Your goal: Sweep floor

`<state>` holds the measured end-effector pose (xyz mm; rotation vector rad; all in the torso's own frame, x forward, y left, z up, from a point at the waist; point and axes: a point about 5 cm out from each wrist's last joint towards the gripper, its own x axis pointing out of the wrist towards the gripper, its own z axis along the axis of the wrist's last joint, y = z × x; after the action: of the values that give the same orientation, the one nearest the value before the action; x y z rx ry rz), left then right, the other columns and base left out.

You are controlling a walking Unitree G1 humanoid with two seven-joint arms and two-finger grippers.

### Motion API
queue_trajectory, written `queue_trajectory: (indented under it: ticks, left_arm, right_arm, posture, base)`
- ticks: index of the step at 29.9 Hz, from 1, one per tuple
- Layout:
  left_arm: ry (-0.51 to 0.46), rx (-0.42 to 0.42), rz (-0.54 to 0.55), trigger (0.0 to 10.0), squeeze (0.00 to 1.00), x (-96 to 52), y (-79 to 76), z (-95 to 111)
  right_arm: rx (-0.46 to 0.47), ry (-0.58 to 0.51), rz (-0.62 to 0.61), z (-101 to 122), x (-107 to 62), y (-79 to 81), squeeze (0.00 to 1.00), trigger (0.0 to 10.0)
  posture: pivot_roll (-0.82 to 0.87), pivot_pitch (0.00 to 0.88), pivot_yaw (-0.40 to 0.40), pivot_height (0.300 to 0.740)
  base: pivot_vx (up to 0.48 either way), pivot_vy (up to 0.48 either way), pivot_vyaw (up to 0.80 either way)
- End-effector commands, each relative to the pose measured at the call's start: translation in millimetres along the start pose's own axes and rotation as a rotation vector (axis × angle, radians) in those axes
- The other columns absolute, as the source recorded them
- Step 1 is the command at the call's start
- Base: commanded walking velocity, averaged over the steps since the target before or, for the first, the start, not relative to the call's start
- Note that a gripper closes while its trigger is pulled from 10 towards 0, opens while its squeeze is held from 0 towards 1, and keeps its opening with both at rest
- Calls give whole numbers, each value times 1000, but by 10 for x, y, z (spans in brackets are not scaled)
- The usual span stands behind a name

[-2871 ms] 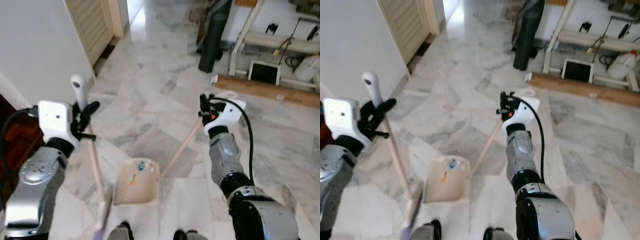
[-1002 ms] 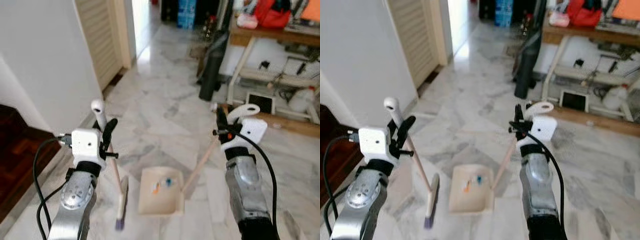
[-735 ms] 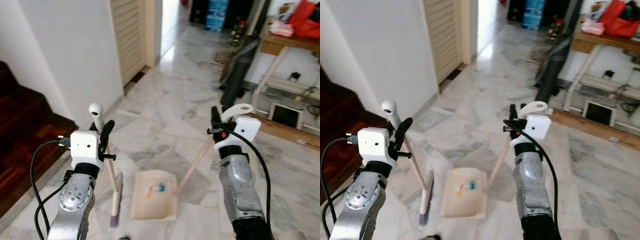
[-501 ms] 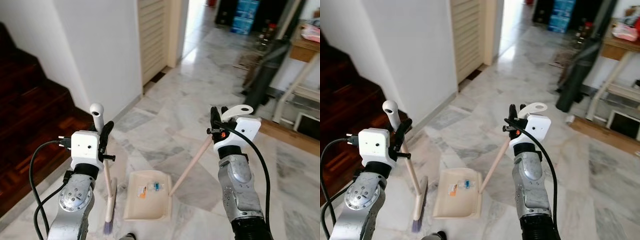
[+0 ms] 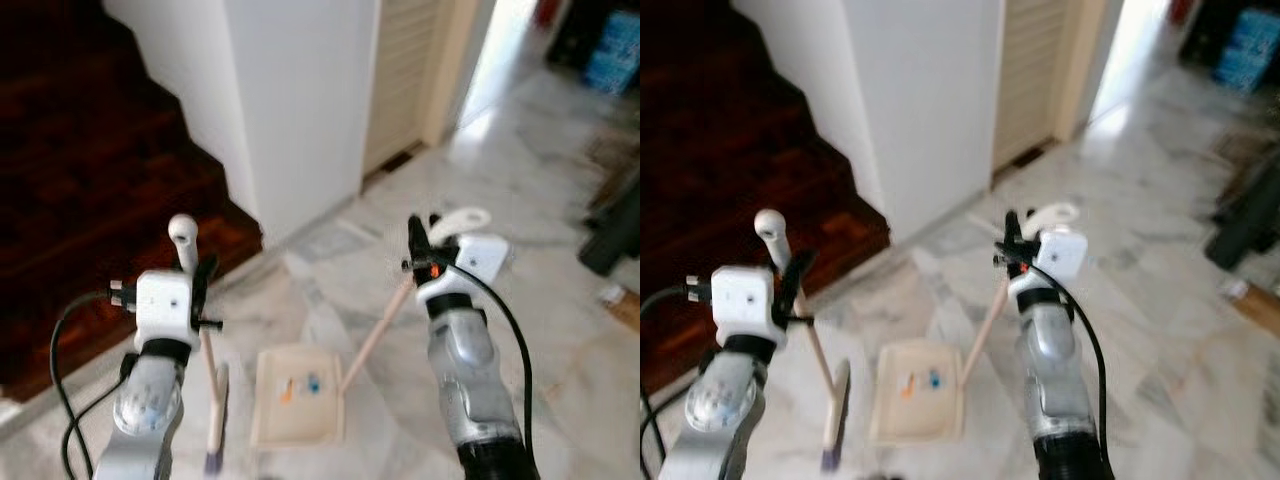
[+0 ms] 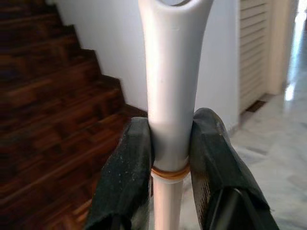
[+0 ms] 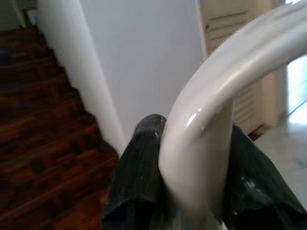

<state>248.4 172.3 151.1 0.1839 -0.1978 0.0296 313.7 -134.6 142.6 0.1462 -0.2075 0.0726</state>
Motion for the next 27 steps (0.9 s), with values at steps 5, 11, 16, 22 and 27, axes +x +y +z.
queue_trajectory:
  ticks: [5,11,16,22,27]
  left_arm:
    - [-60,16,22,10000,0,-7,17,99]
    - [-60,9,19,10000,0,-5,-23,91]
    - [-54,2,28,10000,0,-1,-25,80]
    - [-48,1,34,10000,0,4,-17,78]
    - [-53,5,51,10000,0,28,11,87]
  right_arm:
    - [17,-62,0,141,21,3,0,10000]
    - [19,-61,20,144,36,21,0,10000]
    - [38,-71,6,171,65,-11,0,10000]
    - [58,-67,1,179,73,-24,0,10000]
    - [63,-56,1,165,78,-11,0,10000]
  posture:
    - [35,0,-11,740]
    - [40,0,-22,740]
    - [40,0,-23,740]
    - [37,0,-21,740]
    - [42,1,-27,740]
  base:
    - [0,0,800]
    - [0,0,800]
    - [0,0,160]
    - [0,264,0]
    - [0,324,0]
